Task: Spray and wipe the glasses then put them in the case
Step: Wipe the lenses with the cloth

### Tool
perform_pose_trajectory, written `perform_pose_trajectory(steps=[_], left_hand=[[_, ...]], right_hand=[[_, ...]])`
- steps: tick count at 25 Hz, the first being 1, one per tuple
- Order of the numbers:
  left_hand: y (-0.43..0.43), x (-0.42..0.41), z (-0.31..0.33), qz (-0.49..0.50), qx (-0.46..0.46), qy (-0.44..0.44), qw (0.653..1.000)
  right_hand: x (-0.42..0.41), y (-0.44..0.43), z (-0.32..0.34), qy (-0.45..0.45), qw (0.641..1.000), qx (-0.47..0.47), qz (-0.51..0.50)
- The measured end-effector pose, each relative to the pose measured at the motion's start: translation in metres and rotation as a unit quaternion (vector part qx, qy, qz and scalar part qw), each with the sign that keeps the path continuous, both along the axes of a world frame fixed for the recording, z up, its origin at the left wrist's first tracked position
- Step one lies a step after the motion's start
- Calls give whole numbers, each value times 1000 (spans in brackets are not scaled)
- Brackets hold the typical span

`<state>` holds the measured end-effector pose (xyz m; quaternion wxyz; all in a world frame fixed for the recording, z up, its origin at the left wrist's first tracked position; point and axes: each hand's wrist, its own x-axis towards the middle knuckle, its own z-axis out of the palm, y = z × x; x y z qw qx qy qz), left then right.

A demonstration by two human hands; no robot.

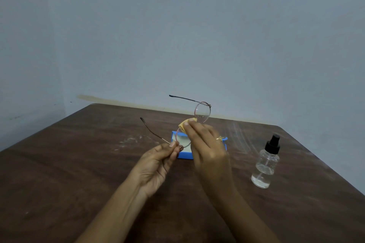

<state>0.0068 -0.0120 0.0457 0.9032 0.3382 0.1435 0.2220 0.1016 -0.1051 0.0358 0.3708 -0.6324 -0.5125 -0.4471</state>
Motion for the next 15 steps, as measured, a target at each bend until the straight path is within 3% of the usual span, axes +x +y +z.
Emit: perform_pose_trajectory(steps=[7, 15], left_hand=[[1, 4, -3, -3, 6, 23, 1000], [5, 3, -3, -20, -32, 2, 999]], right_hand=[[4, -1, -13, -14, 999, -50, 11], [7, -12, -17, -108, 989, -97, 21]])
